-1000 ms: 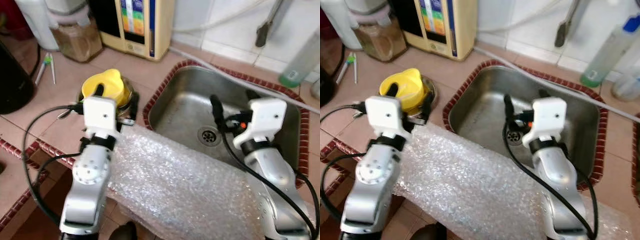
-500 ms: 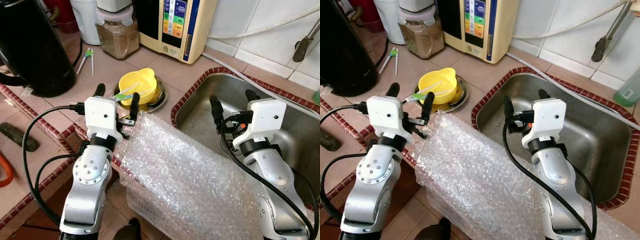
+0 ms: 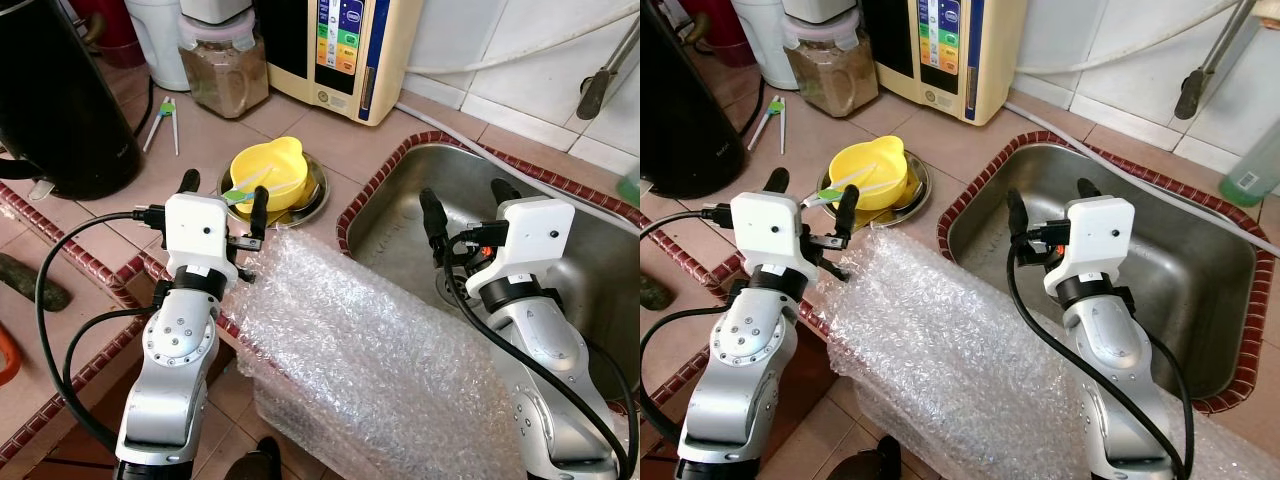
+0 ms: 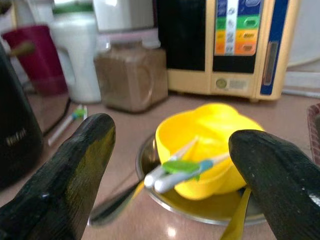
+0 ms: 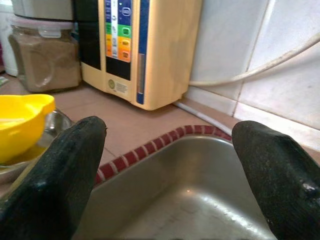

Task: Kitchen organization

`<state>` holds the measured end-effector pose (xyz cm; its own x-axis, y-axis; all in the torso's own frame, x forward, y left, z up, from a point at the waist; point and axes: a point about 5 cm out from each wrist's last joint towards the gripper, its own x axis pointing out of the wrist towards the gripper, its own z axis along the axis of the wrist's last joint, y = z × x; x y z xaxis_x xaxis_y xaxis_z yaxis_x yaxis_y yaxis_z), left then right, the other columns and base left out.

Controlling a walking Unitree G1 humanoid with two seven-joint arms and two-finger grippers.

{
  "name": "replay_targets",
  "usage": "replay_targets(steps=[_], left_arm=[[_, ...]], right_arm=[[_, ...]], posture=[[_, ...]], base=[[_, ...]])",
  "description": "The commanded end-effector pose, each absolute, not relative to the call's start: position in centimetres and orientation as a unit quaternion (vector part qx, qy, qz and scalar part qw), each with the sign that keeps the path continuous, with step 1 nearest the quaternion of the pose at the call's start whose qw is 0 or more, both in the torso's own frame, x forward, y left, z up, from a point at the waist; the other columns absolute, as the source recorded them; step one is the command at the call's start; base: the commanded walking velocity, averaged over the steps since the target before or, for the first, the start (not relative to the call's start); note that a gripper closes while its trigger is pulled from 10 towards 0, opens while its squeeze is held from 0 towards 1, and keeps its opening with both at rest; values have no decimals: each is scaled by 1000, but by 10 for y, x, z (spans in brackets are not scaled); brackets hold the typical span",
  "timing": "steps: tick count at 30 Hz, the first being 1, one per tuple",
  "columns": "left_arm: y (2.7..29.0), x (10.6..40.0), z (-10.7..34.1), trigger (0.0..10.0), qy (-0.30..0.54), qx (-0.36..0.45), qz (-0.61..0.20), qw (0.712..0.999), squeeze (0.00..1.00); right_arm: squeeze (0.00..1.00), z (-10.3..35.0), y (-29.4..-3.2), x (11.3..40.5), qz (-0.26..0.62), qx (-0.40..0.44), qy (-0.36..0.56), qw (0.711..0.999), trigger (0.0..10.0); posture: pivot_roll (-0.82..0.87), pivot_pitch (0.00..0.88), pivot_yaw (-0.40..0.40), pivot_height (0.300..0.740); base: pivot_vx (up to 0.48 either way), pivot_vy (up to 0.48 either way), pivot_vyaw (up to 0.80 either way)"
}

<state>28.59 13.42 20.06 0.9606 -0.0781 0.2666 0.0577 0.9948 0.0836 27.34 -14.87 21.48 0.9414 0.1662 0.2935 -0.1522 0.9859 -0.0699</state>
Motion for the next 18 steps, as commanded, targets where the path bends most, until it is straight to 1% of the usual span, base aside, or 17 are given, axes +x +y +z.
replay_targets(steps=[1, 4, 5, 6, 10, 12, 13, 14, 15, 17, 18], left_arm=[[135, 289, 191, 10000, -105, 14, -45, 993, 0], [135, 292, 189, 10000, -97, -7, -50, 994, 0], [135, 294, 188, 10000, -93, -13, -51, 994, 0], [135, 294, 188, 10000, -93, -13, -51, 994, 0], [134, 303, 185, 10000, -86, -28, -60, 994, 0], [134, 304, 186, 10000, -88, -29, -61, 994, 0], [132, 307, 186, 8235, -90, -36, -66, 993, 0], [132, 308, 186, 8235, -90, -39, -67, 993, 0], [131, 309, 186, 6078, -89, -41, -70, 993, 0], [131, 313, 185, 6196, -92, -37, -74, 992, 0], [131, 315, 185, 8745, -92, -37, -74, 992, 0]], right_arm=[[0, 218, -145, 271, 102, -14, -152, 983, 10000], [0, 217, -136, 268, 140, 4, -143, 980, 10000], [0, 216, -130, 265, 172, 14, -134, 976, 10000], [0, 216, -130, 265, 172, 14, -134, 976, 10000], [0, 209, -115, 250, 255, 29, -106, 961, 10000], [0, 209, -114, 249, 260, 29, -103, 960, 10000], [0, 209, -115, 248, 262, 27, -100, 959, 10000], [0, 209, -115, 248, 263, 26, -99, 959, 10000], [0, 209, -115, 247, 265, 27, -98, 959, 10000], [0, 209, -114, 246, 275, 33, -94, 956, 10000], [0, 210, -112, 244, 285, 35, -93, 954, 10000]], posture=[[39, 210, -34, 740], [34, 210, -33, 740], [30, 209, -32, 740], [30, 209, -32, 740], [18, 206, -30, 740], [18, 206, -30, 740], [16, 203, -30, 740], [16, 203, -30, 740], [14, 202, -29, 740], [13, 202, -29, 740], [11, 202, -29, 740]], base=[[0, 0, 0], [0, 0, 0], [0, 0, 0], [0, 0, 0], [0, 0, 0], [0, 0, 0], [0, 0, 0], [0, 0, 0], [0, 0, 0], [0, 0, 0], [0, 0, 0]])
